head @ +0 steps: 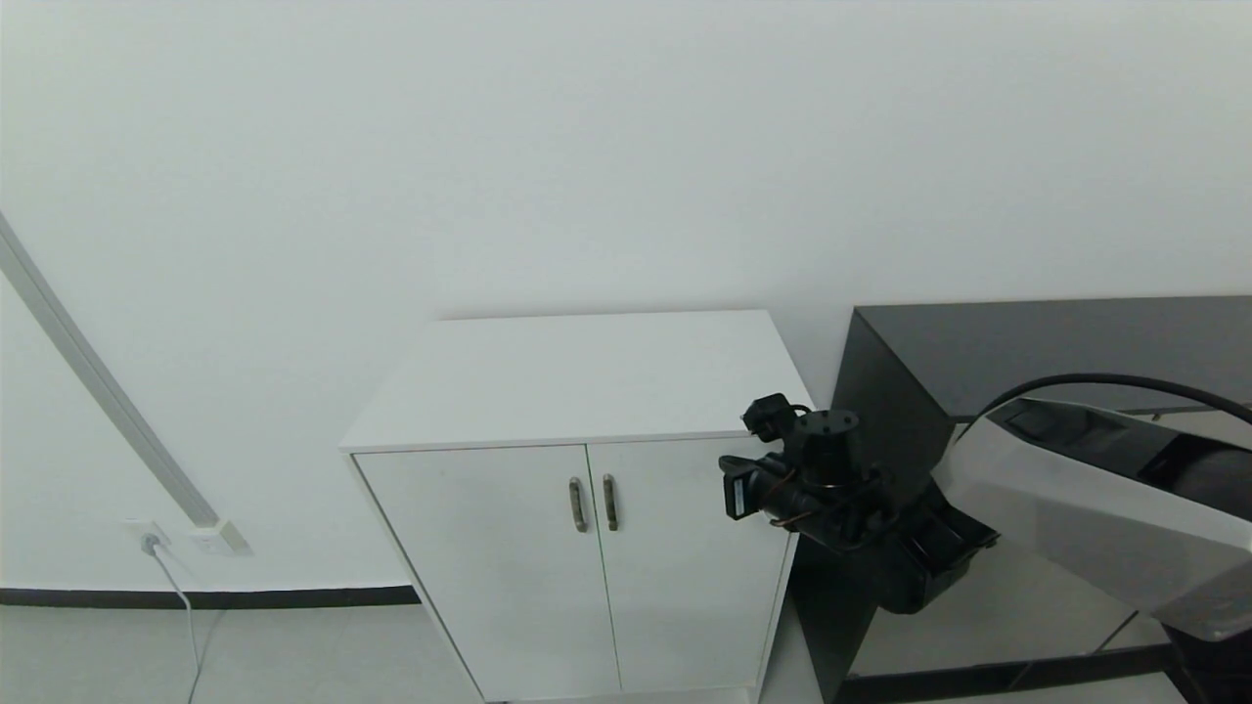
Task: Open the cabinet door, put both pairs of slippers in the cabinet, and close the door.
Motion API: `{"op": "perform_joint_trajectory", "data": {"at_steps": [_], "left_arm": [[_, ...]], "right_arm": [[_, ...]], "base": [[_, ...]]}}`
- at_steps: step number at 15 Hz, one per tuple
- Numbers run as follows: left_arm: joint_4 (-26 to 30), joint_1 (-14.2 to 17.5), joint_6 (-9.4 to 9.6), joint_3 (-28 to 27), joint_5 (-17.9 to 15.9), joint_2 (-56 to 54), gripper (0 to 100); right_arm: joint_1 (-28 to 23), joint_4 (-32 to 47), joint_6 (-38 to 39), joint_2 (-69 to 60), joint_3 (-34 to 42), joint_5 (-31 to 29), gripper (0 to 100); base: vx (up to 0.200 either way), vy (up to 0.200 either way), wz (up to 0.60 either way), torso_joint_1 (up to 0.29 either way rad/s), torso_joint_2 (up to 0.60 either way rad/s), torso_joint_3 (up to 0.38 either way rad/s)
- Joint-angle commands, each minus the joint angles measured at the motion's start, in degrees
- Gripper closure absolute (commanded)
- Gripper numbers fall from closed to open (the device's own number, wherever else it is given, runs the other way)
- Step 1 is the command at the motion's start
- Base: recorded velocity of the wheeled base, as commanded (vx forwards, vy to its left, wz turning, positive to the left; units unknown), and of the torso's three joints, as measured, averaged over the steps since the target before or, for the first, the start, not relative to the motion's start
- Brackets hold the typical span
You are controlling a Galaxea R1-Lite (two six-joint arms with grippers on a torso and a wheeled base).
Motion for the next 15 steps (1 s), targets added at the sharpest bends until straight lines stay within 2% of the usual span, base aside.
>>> {"op": "perform_joint_trajectory", "data": {"at_steps": [1,3,7,10,11,15], "left_arm": [[0.00,0.01,-0.02,0.00,0.01,0.07,100],[0.00,0.01,0.07,0.00,0.01,0.07,100],[0.00,0.01,0.07,0.00,-0.07,0.07,100],[0.00,0.01,0.07,0.00,-0.07,0.07,100],[0.00,0.01,0.07,0.00,-0.07,0.07,100],[0.00,0.01,0.07,0.00,-0.16,0.07,100]], "right_arm": [[0.21,-2.02,-0.01,-3.04,3.94,-0.25,100],[0.12,-5.01,-0.01,-5.32,8.69,-0.42,100],[-1.63,-13.27,-0.01,-9.10,19.06,-6.93,100],[-4.97,-19.51,-0.01,-12.70,27.41,-7.98,100],[-7.08,-21.53,-0.09,-15.34,32.33,-7.98,100],[-13.15,-25.40,-0.53,-22.11,43.23,-7.98,100]], "base": [[0.000,0.000,0.00,0.000,0.00,0.000],[0.000,0.000,0.00,0.000,0.00,0.000],[0.000,0.000,0.00,0.000,0.00,0.000],[0.000,0.000,0.00,0.000,0.00,0.000],[0.000,0.000,0.00,0.000,0.00,0.000],[0.000,0.000,0.00,0.000,0.00,0.000]]}}
